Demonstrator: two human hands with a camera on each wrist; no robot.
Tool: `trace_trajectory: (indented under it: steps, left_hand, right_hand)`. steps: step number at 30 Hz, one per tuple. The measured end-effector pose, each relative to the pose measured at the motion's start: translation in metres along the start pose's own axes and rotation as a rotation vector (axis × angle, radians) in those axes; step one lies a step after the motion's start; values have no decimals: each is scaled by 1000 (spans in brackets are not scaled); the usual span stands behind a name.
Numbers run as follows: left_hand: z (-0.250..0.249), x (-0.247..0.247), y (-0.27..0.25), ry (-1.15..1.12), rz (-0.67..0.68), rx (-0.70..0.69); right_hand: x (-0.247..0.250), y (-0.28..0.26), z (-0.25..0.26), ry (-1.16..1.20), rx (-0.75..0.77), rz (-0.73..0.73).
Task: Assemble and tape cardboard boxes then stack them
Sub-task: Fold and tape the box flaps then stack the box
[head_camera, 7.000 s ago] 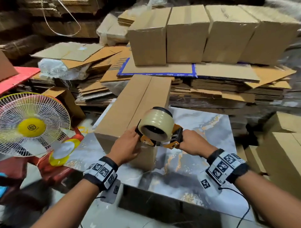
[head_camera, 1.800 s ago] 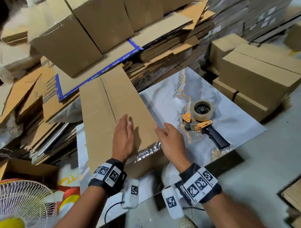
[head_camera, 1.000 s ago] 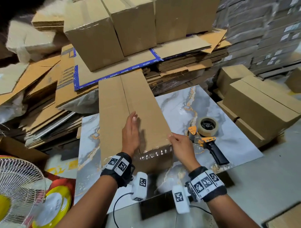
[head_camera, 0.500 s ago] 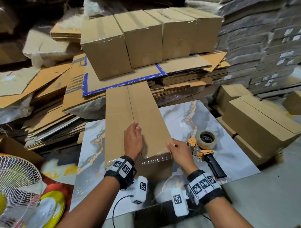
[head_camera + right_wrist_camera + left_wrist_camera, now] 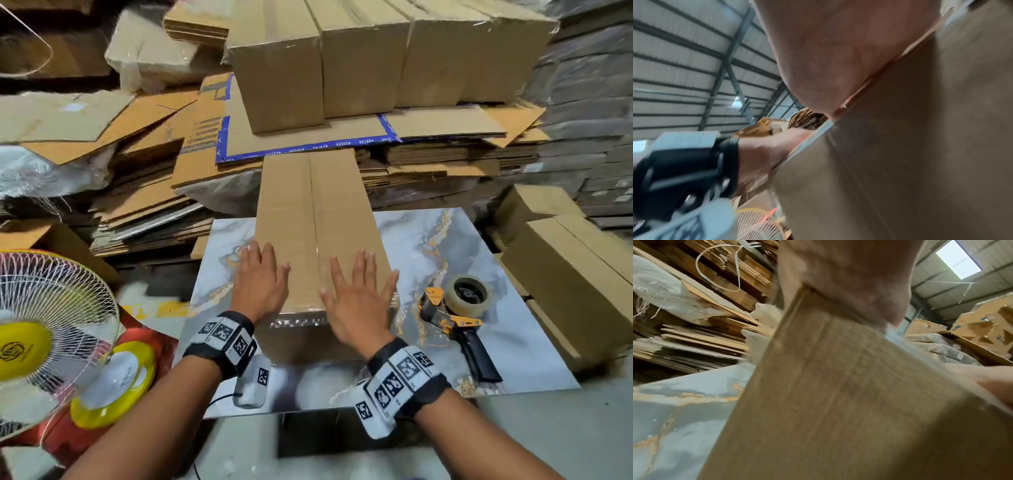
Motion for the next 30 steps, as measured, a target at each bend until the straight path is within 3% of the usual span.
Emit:
trace_trajectory:
  steps: [4, 6, 10, 13, 20, 26, 30]
  left_hand:
    - [-5, -5, -2, 22, 13, 30]
    - [-6, -5, -3, 32, 26, 50]
    - [-6, -3, -5, 17, 36, 68]
    - [-1, 0, -7, -20, 24, 72]
    - [-4, -3, -6, -10, 28, 85]
    - [-16, -4, -8, 126, 107, 194]
    - [-56, -19, -14, 142, 161, 254]
  right_hand:
    - [5, -3, -98, 61, -270, 19]
    - [13, -3, -114, 82, -352, -6]
    - [17, 2, -31, 89, -157, -58]
    - [1, -2, 18, 27, -11, 2]
    - [9, -5, -65, 71, -92, 48]
    - [24, 31, -33, 97, 112, -90]
    - [3, 46, -21, 166, 181, -27]
Point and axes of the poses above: each hand's wrist, its own y-axis towards the middle knuckle, its own x-axis out of the back of the hand, z = x × y, the point moved 9 cm from there along y, towards the middle knuckle, and after that the axes turned 3 degrees about -z, right-handed, at the moved point
